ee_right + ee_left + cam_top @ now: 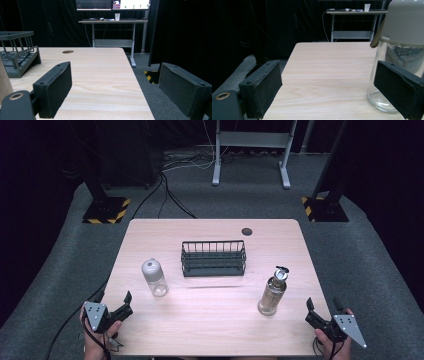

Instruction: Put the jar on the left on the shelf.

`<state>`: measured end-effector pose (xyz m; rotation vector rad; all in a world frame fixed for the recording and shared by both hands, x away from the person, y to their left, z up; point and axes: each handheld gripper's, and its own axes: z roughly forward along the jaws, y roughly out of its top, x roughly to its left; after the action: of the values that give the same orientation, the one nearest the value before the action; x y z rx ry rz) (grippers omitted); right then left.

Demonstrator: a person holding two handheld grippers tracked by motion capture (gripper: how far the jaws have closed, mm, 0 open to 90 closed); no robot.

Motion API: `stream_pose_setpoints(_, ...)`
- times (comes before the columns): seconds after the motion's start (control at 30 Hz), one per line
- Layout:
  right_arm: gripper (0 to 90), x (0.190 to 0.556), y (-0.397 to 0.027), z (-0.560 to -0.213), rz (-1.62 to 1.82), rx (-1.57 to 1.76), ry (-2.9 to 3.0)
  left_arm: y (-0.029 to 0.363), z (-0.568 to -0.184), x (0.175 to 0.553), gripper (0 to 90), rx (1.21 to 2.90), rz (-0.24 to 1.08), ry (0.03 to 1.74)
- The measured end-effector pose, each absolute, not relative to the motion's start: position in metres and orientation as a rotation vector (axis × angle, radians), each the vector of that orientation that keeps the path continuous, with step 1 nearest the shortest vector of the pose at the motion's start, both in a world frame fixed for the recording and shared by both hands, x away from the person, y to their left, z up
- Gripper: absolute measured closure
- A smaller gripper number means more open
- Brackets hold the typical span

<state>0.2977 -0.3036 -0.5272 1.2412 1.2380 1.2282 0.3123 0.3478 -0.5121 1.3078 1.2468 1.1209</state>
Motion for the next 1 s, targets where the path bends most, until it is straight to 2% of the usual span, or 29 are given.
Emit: stream_pose_setpoints(1.0, 10.3, 0.297, -0.303, -0.528, 1.23, 1.24, 1.224, 0.307, -0.492, 0.32, 7.8, 1.35, 1.053, 1.127)
